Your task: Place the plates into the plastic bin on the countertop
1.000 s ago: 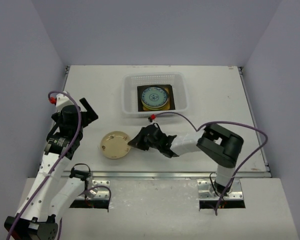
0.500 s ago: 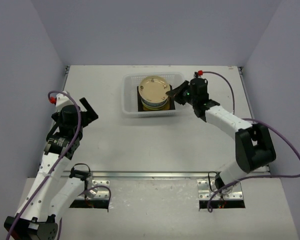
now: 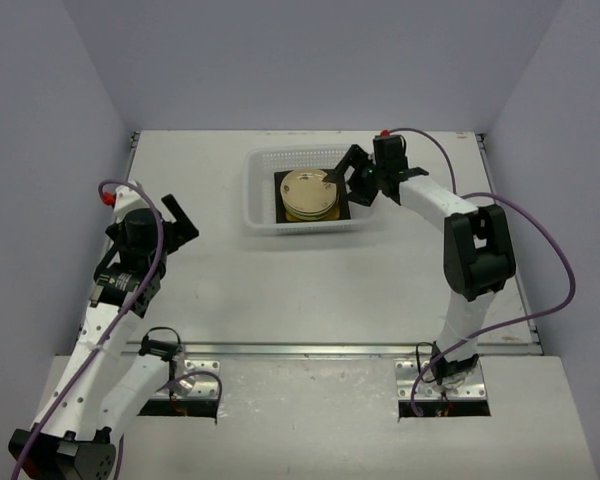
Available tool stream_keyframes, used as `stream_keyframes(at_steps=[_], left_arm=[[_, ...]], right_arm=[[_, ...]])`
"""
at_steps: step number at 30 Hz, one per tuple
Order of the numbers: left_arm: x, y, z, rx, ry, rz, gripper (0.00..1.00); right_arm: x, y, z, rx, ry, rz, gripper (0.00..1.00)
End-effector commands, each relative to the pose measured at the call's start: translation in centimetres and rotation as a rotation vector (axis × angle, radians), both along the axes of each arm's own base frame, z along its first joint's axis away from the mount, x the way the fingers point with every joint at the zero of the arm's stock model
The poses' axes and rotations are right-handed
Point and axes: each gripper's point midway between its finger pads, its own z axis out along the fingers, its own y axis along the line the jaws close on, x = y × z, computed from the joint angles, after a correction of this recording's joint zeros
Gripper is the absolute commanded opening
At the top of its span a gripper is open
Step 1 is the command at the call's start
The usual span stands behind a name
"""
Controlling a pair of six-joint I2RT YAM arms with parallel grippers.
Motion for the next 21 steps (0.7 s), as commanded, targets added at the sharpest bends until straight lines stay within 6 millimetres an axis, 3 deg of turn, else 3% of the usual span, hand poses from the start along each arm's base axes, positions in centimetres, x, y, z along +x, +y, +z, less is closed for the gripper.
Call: stream_keyframes(at_steps=[1, 3, 8, 12, 16, 18, 21], left_arm=[[0.9, -0.3, 1.3, -0.002, -0.046, -0.024, 1.00], [1.2, -0.6, 1.1, -0.005, -0.036, -0.039, 1.00], [2.4, -2.7, 0.3, -0.016, 0.016, -0.161, 1.00], [3.2, -2.9, 1.2, -0.005, 0.038, -0.180, 1.00], [4.0, -3.5, 3.4, -0.009, 0.031, -0.208, 1.00], [4.1, -4.0, 4.7, 0.000, 0.001, -0.256, 1.00], [3.7, -3.8, 6.3, 0.004, -0.046, -0.247, 1.00]], right_arm=[[1.0, 0.6, 5.8, -0.024, -0.140, 0.072, 0.99], [1.1, 0.0, 7.3, -0.078, -0.188, 0.089, 0.99], [-2.7, -4.3, 13.0, -0.325, -0.340, 0.115, 0.99], [-8.1, -9.1, 13.9, -0.547, -0.374, 0.116, 0.99], [-13.8, -14.5, 12.1, -0.735, -0.289, 0.037, 0.99], [-16.5, -15.7, 12.5, -0.767, -0.325, 0.033, 0.99], [-18.9, -16.2, 12.9, -0.764, -0.373, 0.048, 0.99]])
